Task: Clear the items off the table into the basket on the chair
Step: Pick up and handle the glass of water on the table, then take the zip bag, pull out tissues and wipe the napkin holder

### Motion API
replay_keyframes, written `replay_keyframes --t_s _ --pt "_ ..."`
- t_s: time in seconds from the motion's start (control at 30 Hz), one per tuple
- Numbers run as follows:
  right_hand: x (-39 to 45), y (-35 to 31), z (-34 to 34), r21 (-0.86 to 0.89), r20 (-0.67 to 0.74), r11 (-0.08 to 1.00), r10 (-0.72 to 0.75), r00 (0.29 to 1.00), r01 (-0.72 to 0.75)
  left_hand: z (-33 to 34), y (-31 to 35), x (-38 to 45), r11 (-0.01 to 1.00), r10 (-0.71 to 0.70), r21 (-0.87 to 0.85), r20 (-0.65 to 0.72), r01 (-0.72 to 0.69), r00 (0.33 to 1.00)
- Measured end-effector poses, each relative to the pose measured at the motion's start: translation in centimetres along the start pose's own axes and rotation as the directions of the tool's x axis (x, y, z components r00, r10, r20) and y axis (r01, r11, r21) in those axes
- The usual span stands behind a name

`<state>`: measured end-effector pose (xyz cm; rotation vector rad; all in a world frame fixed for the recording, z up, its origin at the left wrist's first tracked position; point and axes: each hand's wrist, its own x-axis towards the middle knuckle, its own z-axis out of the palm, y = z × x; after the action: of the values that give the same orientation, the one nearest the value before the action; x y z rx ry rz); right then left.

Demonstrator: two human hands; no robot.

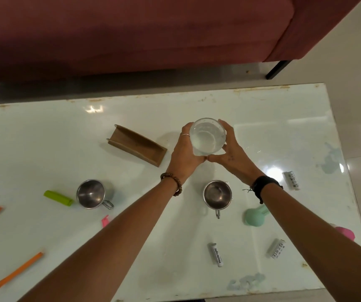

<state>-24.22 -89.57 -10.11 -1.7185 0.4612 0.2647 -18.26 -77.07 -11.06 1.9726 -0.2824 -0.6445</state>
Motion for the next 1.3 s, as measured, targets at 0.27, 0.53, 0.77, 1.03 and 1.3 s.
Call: replay_keyframes --t_s 0.27,0.53,0.77,1.03,1.3 --pt "-3.8 -2.2 2.9 0.038 -0.457 0.986 0.164 0.874 -0.165 -0.2 -0.1 -5.2 0.995 -0.074 -0.085 -0.211 0.057 0.975" --pt "-7.5 -4.3 8.5 -0.053 -0.382 0.999 -0.027 0.924 0.007 -3.3 -0.1 -10.1 0.990 -0.132 -0.084 -0.296 0.112 0.946" --pt "-8.5 -6.1 14.2 -0.201 -0.142 0.976 -0.119 0.983 0.089 -9.6 -1.7 -14.8 0.967 -0.220 -0.201 -0.334 0.158 0.917" --pt "-7.5 -9.9 27.9 -0.315 0.231 0.904 -0.223 0.947 0.290 -22.2 -8.1 -21.3 0.989 -0.085 0.062 -0.499 0.134 0.863" --pt "-3.9 -17.8 49.0 -0.402 0.596 0.680 -0.315 0.739 0.614 -42.1 -18.2 -28.1 0.698 0.101 0.556 -0.700 0.451 0.707"
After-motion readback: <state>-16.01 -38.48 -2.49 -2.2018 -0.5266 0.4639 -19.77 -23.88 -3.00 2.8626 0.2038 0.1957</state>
